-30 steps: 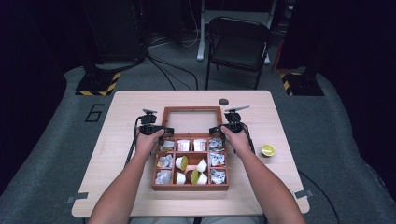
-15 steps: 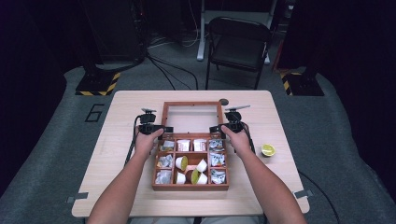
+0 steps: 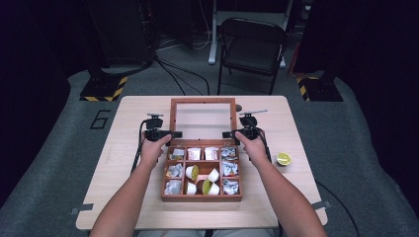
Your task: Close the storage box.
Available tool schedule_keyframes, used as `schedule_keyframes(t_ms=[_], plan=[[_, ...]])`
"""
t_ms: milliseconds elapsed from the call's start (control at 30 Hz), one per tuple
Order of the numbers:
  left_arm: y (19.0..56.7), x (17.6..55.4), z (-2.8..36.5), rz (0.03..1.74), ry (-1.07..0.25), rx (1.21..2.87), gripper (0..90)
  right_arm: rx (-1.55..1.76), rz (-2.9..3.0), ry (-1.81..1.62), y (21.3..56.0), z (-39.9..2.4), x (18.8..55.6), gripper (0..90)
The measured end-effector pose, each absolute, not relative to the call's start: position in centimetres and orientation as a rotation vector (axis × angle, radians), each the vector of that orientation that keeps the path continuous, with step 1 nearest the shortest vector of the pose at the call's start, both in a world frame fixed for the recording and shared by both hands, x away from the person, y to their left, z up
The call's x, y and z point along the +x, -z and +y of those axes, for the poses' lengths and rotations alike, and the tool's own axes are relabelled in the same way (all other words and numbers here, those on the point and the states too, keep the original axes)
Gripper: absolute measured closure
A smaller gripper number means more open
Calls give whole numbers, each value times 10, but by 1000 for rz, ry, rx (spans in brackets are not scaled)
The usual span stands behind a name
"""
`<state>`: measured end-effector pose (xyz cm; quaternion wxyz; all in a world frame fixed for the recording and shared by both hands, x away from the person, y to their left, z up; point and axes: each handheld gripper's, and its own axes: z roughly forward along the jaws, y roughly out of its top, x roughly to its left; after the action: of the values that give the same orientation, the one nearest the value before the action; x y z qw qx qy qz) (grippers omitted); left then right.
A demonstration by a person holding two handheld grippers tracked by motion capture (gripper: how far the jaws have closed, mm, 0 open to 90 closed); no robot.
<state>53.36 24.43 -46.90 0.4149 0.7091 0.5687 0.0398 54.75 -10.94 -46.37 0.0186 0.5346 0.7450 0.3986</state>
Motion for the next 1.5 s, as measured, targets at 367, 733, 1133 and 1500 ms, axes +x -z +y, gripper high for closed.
schedule_keyframes(t_ms=[367,733,1133,1500], plan=[[459,526,247,1390,-111,1769,342,1628,2300,-1274,453,-111,540,274],[449,514,250,1316,-141,1774,342,1566,2284,-1315,442,-113,527,275],[431,501,250,1229,-177,1748,347,1487,2235,-1363,426,-114,507,302],[425,475,252,1132,-211,1769,318,1413,2253,-1387,415,-116,487,332]])
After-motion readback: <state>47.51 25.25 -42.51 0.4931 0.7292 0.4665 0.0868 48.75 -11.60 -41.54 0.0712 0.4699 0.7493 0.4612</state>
